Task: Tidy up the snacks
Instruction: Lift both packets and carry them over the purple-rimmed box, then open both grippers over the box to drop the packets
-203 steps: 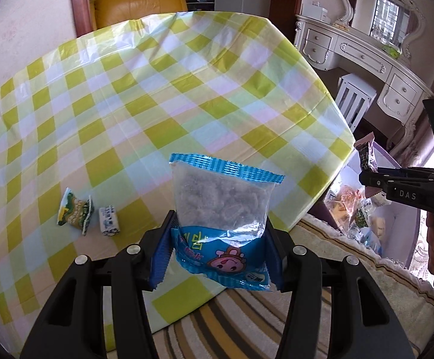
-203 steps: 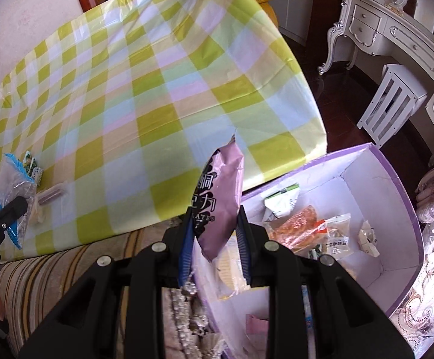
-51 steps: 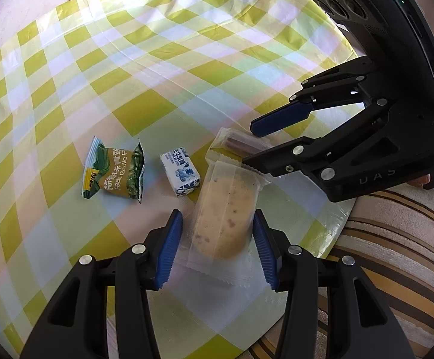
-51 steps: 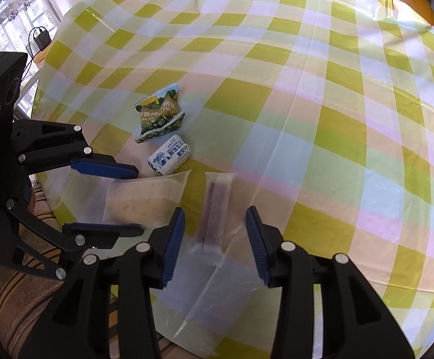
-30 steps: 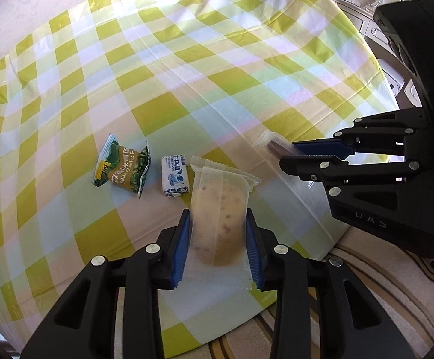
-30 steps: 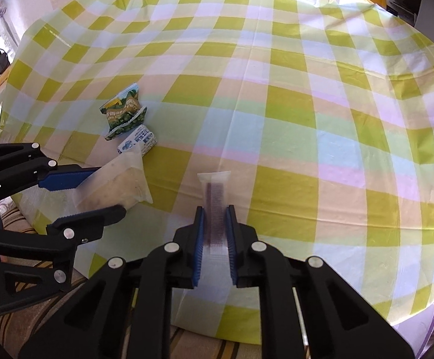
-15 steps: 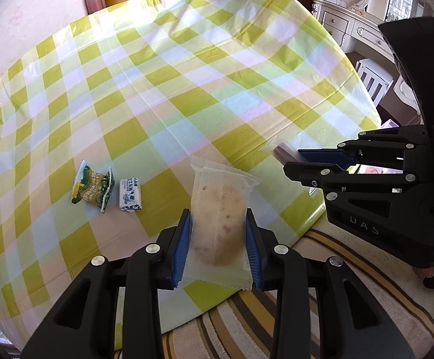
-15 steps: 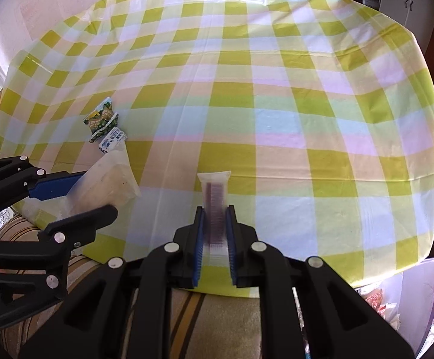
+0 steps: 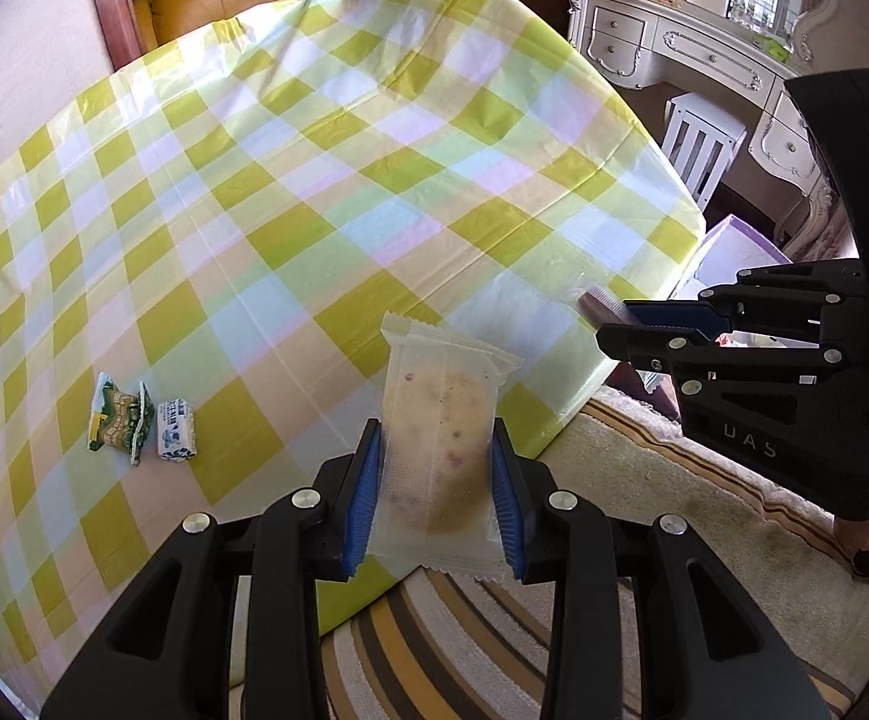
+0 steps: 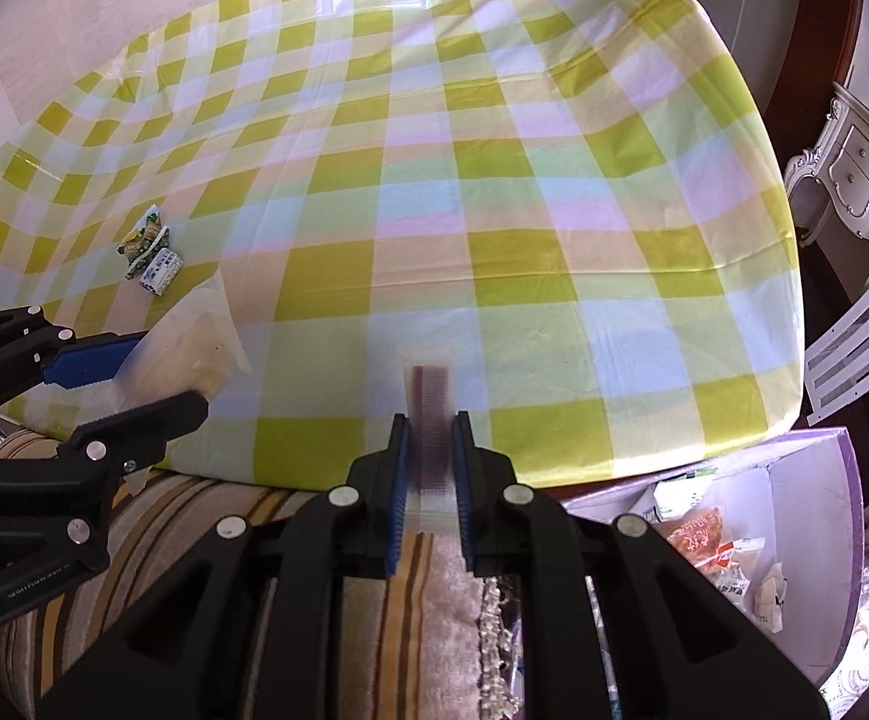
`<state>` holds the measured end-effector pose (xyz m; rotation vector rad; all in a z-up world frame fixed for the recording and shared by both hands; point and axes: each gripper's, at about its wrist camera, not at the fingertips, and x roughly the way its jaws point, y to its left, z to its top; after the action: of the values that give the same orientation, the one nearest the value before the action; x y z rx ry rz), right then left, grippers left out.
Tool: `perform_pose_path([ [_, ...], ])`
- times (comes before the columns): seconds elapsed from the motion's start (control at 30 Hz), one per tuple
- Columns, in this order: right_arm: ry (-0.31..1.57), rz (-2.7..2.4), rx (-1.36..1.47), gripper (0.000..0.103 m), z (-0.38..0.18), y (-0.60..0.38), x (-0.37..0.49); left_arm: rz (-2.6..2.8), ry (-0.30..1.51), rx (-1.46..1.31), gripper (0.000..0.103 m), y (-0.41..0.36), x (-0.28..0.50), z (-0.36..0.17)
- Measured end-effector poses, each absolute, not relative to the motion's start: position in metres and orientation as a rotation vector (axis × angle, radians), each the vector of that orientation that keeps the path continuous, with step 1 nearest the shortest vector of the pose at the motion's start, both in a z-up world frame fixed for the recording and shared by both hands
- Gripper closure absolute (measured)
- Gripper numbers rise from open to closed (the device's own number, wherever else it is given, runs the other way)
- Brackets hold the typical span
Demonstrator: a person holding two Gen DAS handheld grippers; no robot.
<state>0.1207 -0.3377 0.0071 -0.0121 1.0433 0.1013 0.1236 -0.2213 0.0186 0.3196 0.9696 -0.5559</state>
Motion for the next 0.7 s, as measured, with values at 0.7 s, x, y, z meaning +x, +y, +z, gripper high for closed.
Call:
perform_pose_path([
  [0.7,1.053,-0.149,0.125,0.089,-0.006,-0.465,0.062,-0.788,0.981,0.377,0.069,-0.322,0.095,0.02],
])
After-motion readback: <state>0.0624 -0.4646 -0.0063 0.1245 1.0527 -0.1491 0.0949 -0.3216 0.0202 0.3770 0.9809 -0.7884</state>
